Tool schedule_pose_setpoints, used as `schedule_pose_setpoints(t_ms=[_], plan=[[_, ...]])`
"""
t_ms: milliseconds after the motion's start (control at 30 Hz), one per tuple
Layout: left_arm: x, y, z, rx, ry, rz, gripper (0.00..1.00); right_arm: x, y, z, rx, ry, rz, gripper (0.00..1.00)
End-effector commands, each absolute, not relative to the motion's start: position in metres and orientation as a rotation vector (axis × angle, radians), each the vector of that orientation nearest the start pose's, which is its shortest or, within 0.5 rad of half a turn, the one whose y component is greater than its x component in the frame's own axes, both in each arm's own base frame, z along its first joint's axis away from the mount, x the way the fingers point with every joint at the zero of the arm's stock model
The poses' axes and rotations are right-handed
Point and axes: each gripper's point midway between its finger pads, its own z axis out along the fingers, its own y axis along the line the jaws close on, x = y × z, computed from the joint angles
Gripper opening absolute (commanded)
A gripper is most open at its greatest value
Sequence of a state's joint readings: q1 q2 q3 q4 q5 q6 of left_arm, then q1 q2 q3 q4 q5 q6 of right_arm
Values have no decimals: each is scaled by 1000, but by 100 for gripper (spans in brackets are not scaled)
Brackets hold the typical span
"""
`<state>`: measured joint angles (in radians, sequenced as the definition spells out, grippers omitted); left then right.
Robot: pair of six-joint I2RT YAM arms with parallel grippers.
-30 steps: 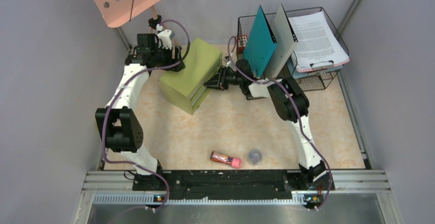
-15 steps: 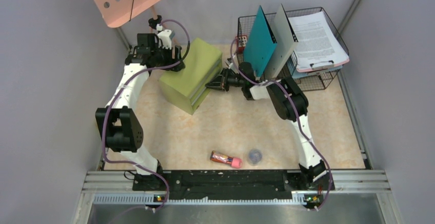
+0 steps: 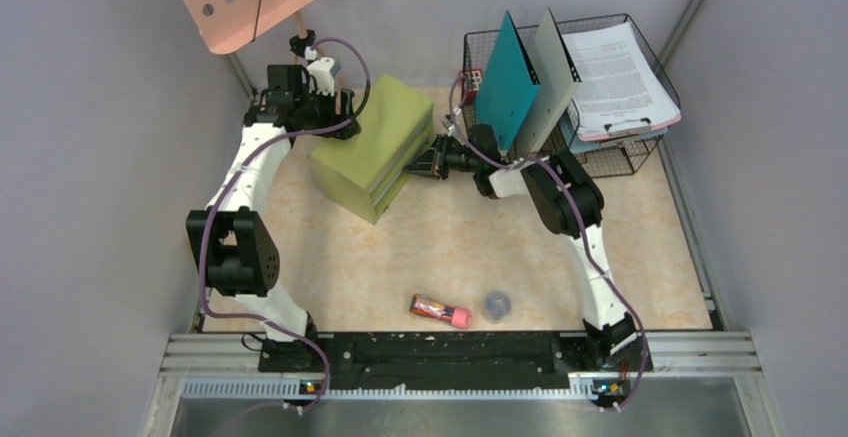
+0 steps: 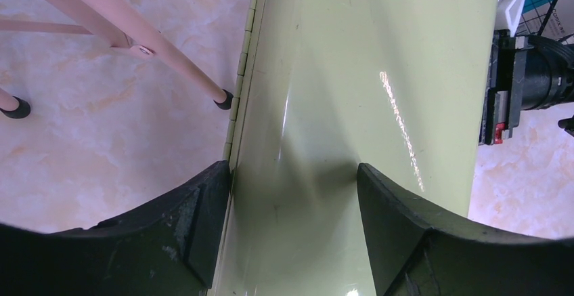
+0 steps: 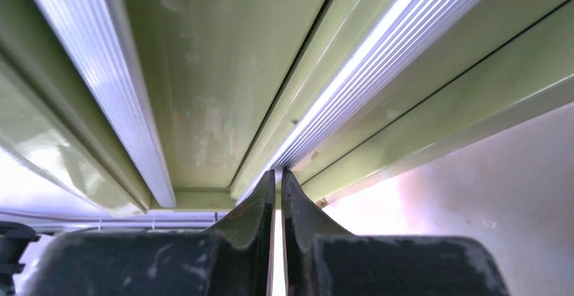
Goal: Organize the desk
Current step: Open the drawer in the storage box.
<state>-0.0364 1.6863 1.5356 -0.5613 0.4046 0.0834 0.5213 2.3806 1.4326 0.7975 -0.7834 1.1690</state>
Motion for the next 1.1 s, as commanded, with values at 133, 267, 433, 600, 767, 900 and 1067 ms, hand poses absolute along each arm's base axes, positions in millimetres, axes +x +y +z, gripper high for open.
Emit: schedule_pose_setpoints(t_ms=[133,267,433,600,767,900,1067], plan=[[401,-96,150,348,2515,-553,72,410,412,131,-192,1927,1813,0],[401,-96,151,348,2513,-552,72,412,410,128,-191,1944,1783,0],[401,-95,151,350,2514,-545,72,417,407,118,-163,1990,1727,15],[401,-96,149,348,2519,-551,72,428,409,122,-170,1982,1734,41],[401,-96,149,347,2520,-552,72,434,413,123,-177,1974,1742,47],[401,-96,148,345,2524,-553,72,437,416,122,-186,1968,1756,47],[401,-96,148,344,2524,-555,72,442,419,113,-189,1986,1752,47]])
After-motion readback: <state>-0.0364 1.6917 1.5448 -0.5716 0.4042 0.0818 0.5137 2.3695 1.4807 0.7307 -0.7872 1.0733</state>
